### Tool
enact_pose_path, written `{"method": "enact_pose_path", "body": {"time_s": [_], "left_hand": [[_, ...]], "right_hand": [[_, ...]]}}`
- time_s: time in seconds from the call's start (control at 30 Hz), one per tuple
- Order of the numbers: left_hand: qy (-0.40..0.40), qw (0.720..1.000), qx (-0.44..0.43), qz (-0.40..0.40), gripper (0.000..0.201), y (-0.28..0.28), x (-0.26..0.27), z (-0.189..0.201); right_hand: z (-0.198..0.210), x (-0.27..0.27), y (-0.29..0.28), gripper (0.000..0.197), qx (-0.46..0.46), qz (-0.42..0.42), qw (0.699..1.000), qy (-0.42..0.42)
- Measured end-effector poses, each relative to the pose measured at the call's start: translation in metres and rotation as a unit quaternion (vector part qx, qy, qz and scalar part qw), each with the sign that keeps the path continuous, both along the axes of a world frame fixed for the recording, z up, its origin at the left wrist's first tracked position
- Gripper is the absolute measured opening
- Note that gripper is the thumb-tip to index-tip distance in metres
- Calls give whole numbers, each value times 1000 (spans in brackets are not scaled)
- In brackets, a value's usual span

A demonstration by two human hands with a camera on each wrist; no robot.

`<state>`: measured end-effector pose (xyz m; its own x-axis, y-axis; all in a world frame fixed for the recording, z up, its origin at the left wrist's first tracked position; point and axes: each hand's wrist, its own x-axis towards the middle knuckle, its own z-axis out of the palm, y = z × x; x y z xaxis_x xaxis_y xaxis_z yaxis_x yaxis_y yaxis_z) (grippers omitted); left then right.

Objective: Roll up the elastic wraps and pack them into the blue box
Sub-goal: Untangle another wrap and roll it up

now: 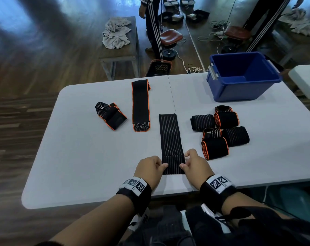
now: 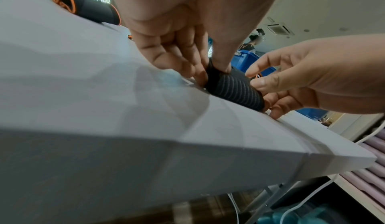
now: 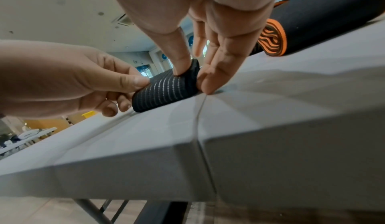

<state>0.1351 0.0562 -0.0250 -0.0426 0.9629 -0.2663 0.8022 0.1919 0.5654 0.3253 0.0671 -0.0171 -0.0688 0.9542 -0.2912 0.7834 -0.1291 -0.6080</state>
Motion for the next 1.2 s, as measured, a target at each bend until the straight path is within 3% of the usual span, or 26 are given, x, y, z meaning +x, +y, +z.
{"method": "enact_pose_path", "body": {"time_s": [0.13, 0.23, 0.4, 0.5, 0.63, 0.7, 0.8, 0.97, 1.07, 1.13, 1.2], "left_hand": [[-63, 998, 27, 11, 23, -4, 1, 6], [-23, 998, 45, -36, 32, -2, 0, 0], [54, 990, 35, -127, 55, -4, -7, -8], [44, 991, 44, -114, 51, -3, -10, -11], [-2, 999, 8, -52, 30, 6, -7, -13], [-11, 999, -3, -38, 30, 8, -6, -12], [-9, 1000, -10, -27, 46, 7, -6, -10], [14, 999, -32, -17, 61, 10, -3, -11], [24, 999, -37, -18, 52, 11, -2, -6], [28, 1000, -10, -10, 31, 12, 0, 0], [43, 998, 31, -24, 26, 11, 2, 7]], "right_hand": [[0, 2, -1, 30, 28, 32, 999, -18], [-2, 1, -1, 39, 21, 52, 997, -43], [-1, 10, -1, 74, -32, 106, 991, -73], [-3, 13, 5, 63, -42, 92, 993, -54], [-5, 13, 13, 29, -32, 51, 998, -6], [-3, 13, 14, 16, -37, 46, 998, -1], [-3, 11, 13, 35, -37, 41, 998, -19], [-3, 8, 15, 41, -45, 45, 997, -48], [-3, 7, 16, 26, -47, 27, 997, -46], [-1, 5, 14, 14, -23, 16, 999, -37], [-1, 2, 12, 26, 17, 51, 998, -42]]}}
